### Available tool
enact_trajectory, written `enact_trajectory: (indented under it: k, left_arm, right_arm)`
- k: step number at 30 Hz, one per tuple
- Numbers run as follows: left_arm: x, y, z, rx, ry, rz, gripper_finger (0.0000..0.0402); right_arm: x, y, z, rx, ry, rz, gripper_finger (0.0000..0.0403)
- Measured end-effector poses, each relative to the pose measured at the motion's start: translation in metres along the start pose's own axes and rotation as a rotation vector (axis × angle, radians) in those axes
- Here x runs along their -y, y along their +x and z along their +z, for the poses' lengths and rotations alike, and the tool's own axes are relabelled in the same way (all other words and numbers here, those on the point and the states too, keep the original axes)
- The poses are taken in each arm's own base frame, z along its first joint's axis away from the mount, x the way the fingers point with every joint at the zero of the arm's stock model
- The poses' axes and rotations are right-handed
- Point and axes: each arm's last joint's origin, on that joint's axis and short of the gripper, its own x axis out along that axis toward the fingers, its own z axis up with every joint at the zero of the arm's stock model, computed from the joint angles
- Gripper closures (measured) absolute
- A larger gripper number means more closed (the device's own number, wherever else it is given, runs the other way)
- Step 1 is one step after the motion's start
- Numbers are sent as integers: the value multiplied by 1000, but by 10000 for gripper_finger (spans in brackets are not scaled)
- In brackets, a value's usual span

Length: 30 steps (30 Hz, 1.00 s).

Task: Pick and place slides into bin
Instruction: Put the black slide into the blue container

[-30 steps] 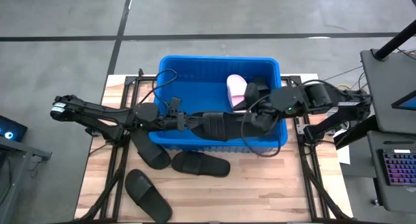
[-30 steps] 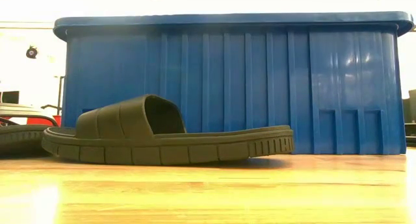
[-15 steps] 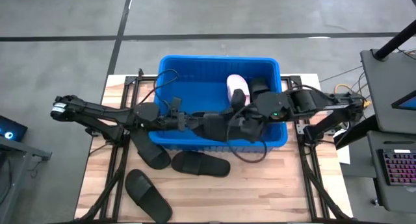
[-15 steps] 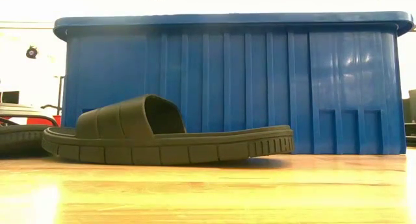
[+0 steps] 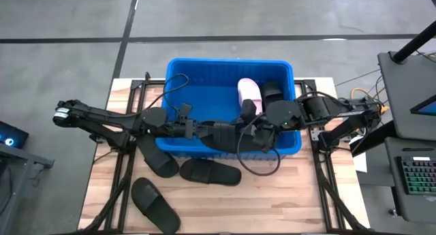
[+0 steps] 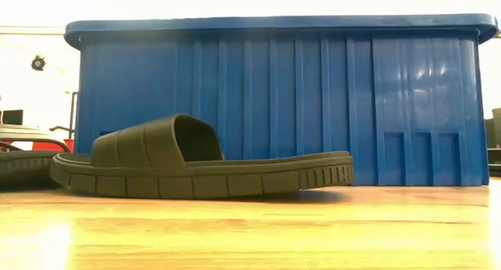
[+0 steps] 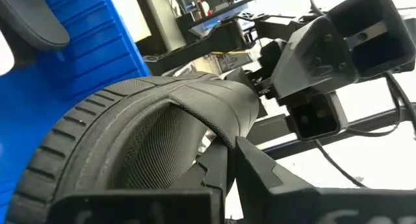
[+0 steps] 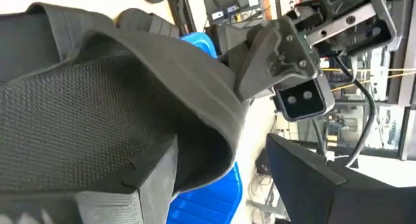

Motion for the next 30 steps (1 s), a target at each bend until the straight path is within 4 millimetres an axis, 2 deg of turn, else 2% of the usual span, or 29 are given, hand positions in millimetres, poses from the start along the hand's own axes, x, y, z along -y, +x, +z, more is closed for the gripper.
enact_trajectory:
  k: [12, 20, 24, 30]
  left_arm:
    - [4, 0, 0, -21, -37, -44, 400]
    - [4, 1, 0, -28, -24, -47, 400]
    - [4, 0, 0, -29, -18, -46, 400]
    - [4, 0, 0, -26, 26, -45, 400]
  right_arm:
    - [3, 0, 7, 96, -3, -28, 177]
    - [1, 20, 12, 84, -2, -22, 184]
    - [0, 27, 13, 58, -1, -18, 228]
    - [0, 26, 12, 48, 3, -26, 354]
